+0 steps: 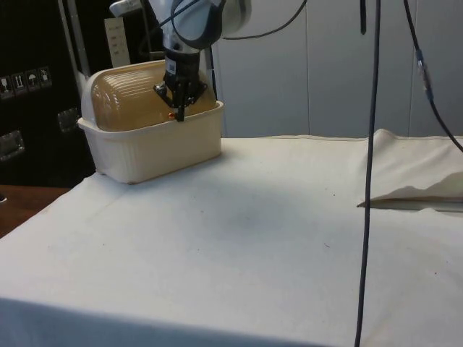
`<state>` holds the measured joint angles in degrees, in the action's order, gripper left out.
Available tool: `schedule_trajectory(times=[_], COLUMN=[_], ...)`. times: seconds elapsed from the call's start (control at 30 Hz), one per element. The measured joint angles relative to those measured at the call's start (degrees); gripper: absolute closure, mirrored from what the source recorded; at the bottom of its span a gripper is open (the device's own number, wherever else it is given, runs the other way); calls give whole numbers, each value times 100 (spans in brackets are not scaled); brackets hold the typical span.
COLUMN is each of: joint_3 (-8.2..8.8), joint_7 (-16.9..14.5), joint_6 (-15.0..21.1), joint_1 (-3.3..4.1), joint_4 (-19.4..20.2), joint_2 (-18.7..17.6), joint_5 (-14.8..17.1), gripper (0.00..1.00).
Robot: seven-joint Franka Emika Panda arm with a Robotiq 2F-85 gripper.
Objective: Open the lid, then close it.
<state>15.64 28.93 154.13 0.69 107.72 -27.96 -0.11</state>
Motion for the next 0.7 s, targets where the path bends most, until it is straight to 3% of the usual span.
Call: schedule_trajectory(times=[0.7], joint_3=[120], joint_7=[315], joint_6=[-235], joint_1=[-6], joint_4=[-407], joint_2=[-166], joint_5=[-6], gripper=[100])
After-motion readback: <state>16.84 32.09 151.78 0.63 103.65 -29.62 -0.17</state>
